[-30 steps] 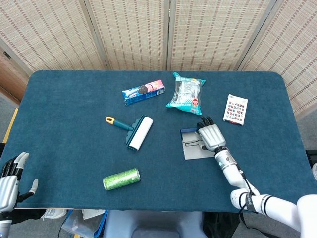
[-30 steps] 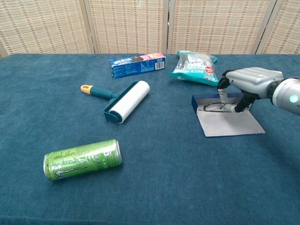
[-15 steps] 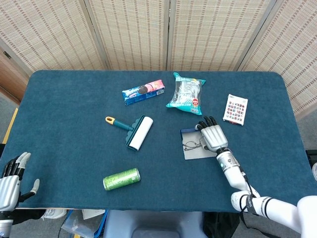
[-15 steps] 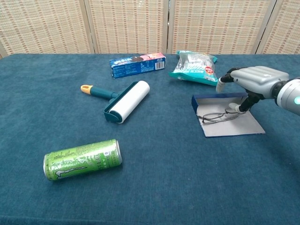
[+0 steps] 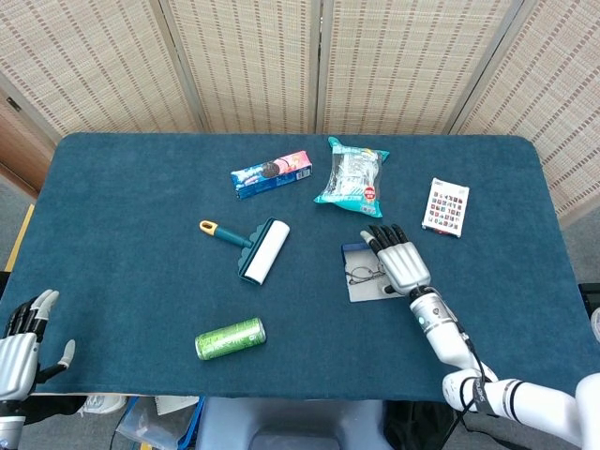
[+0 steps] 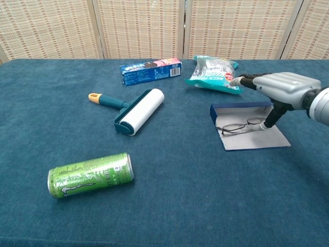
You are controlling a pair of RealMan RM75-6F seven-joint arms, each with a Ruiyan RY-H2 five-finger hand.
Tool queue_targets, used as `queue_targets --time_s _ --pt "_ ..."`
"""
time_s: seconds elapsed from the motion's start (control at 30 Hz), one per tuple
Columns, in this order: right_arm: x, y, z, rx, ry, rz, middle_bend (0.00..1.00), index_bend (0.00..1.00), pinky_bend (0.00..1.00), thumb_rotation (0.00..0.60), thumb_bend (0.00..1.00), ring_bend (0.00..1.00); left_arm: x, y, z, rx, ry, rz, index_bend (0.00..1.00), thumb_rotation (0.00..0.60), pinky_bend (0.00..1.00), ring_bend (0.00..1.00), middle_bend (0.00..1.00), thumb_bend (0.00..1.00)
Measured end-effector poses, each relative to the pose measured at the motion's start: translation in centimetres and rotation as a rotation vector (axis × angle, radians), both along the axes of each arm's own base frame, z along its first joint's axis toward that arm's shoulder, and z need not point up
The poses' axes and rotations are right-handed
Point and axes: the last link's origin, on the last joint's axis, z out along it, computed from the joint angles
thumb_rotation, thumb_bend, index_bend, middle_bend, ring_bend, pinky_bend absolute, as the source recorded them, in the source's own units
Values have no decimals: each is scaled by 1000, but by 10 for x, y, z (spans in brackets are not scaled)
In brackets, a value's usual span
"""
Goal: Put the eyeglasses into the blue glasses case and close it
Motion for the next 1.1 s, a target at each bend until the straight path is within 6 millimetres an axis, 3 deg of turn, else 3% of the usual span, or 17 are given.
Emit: queue_targets --time_s 0.23,0.5,1.1 --pt "13 0 -16 33 28 28 0 0 0 600 149 0 -3 -3 3 12 0 7 0 600 0 0 0 401" --pt "24 -16 -31 22 34 31 0 0 0 600 150 0 -6 -7 3 6 1 20 0 600 0 0 0 401" --pt "16 -48 -34 -17 69 -12 0 0 0 600 149 0 -8 -11 4 15 5 31 0 600 0 0 0 401"
